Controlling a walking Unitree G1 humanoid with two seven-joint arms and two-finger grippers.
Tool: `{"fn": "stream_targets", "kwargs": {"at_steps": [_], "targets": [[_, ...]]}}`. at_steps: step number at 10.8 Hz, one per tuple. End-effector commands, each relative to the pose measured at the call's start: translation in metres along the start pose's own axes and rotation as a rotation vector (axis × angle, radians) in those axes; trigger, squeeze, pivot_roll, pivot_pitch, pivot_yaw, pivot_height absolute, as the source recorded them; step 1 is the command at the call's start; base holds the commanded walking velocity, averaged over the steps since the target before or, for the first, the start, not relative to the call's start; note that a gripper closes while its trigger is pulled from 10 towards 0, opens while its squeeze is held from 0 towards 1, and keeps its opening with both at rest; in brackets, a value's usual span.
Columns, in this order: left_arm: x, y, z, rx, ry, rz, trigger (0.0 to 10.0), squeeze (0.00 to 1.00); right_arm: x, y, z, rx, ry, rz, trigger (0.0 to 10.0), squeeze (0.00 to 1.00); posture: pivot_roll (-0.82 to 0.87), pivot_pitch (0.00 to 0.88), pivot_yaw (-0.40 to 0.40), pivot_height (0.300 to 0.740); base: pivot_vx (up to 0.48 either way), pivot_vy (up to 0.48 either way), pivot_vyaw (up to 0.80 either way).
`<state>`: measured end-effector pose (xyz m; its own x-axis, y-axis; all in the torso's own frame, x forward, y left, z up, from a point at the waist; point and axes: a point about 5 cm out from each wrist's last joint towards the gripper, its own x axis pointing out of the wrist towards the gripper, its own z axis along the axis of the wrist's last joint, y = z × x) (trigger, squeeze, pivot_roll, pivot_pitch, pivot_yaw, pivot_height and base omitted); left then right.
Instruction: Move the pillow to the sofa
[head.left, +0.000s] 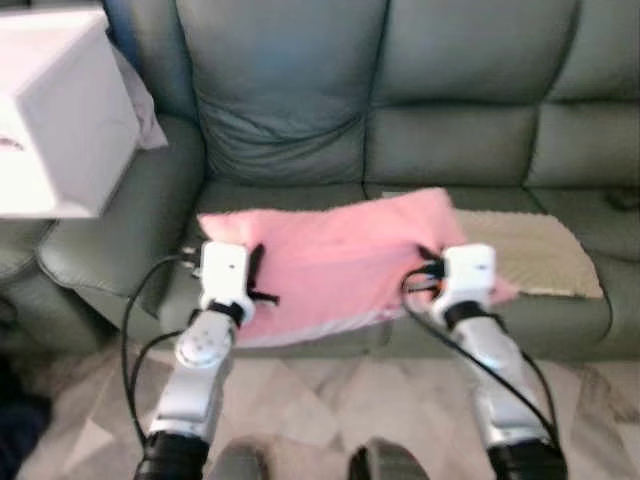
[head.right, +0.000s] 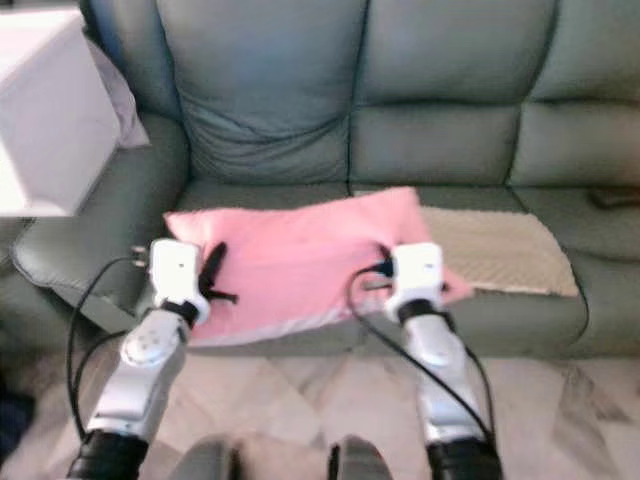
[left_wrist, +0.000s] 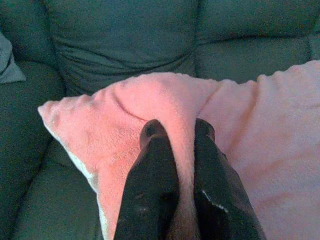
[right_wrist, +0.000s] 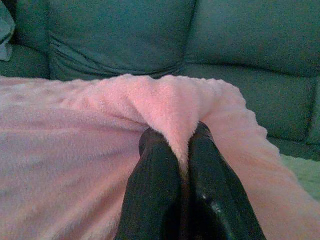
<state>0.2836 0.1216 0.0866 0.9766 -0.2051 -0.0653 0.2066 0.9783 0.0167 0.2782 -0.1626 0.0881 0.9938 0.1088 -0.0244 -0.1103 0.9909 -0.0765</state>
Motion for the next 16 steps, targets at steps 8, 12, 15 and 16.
{"fn": "stream_targets", "kwargs": {"at_steps": [8,12,15,16], "targets": [[-0.009,0.002,0.006,-0.003,-0.054,-0.005,10.0,0.00,-0.002,0.010,0.003,0.013,-0.020,0.024,10.0,0.00,-0.04,0.111,-0.035,0.740,0.000,0.180,-0.27],[-0.011,0.000,0.006,-0.008,-0.050,-0.010,10.0,0.00,0.000,0.009,0.006,0.011,-0.028,0.027,10.0,0.00,-0.04,0.116,-0.037,0.740,0.290,0.000,-0.27],[-0.009,-0.001,0.007,-0.008,-0.050,-0.018,10.0,0.00,0.000,0.009,0.006,0.009,-0.030,0.028,10.0,0.00,-0.05,0.117,-0.032,0.740,0.349,0.000,0.00],[-0.009,-0.002,0.007,-0.009,-0.050,-0.020,10.0,0.00,0.000,0.009,0.006,0.009,-0.031,0.027,10.0,0.00,-0.05,0.117,-0.032,0.740,0.382,0.000,0.00]]}}
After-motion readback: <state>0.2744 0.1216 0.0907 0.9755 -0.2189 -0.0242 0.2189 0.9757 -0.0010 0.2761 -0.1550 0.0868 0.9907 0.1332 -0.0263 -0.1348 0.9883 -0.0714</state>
